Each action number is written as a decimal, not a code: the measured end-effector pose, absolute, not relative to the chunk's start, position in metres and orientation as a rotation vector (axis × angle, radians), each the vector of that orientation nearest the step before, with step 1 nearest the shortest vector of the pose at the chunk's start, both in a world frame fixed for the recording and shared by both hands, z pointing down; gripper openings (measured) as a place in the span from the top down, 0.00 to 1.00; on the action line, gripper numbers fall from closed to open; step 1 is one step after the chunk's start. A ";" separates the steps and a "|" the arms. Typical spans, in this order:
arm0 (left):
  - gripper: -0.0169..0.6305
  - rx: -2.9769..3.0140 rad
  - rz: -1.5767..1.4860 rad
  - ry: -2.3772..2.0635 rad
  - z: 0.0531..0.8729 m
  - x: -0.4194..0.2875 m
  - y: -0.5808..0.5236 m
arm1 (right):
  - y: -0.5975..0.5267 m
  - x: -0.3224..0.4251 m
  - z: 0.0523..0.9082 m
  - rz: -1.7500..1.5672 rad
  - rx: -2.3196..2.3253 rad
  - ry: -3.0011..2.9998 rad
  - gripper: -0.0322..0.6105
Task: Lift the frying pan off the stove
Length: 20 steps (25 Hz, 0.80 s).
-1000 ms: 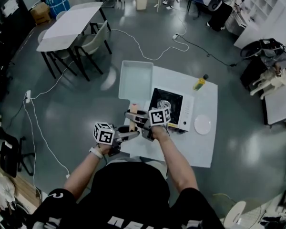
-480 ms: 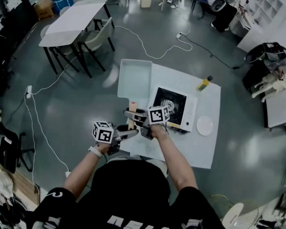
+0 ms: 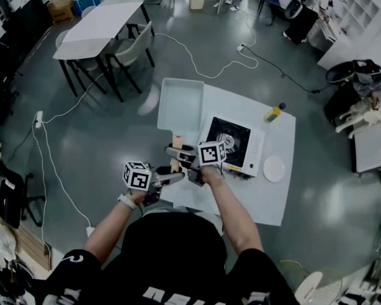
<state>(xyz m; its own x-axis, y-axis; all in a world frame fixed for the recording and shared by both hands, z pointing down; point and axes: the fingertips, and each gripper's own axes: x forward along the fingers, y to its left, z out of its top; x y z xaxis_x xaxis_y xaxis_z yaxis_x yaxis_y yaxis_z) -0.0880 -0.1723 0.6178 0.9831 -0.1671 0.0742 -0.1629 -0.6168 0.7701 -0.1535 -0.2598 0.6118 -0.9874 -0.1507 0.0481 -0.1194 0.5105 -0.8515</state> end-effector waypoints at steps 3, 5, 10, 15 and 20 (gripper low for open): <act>0.75 2.231 -0.013 -0.228 0.621 -0.090 -0.173 | -0.262 -0.153 0.615 -1.520 -0.268 2.712 0.68; 0.75 2.223 -0.023 -0.225 0.620 -0.091 -0.173 | -0.263 -0.154 0.615 -1.520 -0.270 2.714 0.68; 0.75 2.250 -0.014 -0.226 0.621 -0.095 -0.175 | -0.263 -0.160 0.613 -1.507 -0.238 2.708 0.68; 0.75 2.239 -0.023 -0.233 0.618 -0.090 -0.172 | -0.260 -0.155 0.610 -1.503 -0.233 2.707 0.68; 0.75 2.238 -0.014 -0.243 0.619 -0.092 -0.173 | -0.261 -0.157 0.609 -1.502 -0.224 2.705 0.68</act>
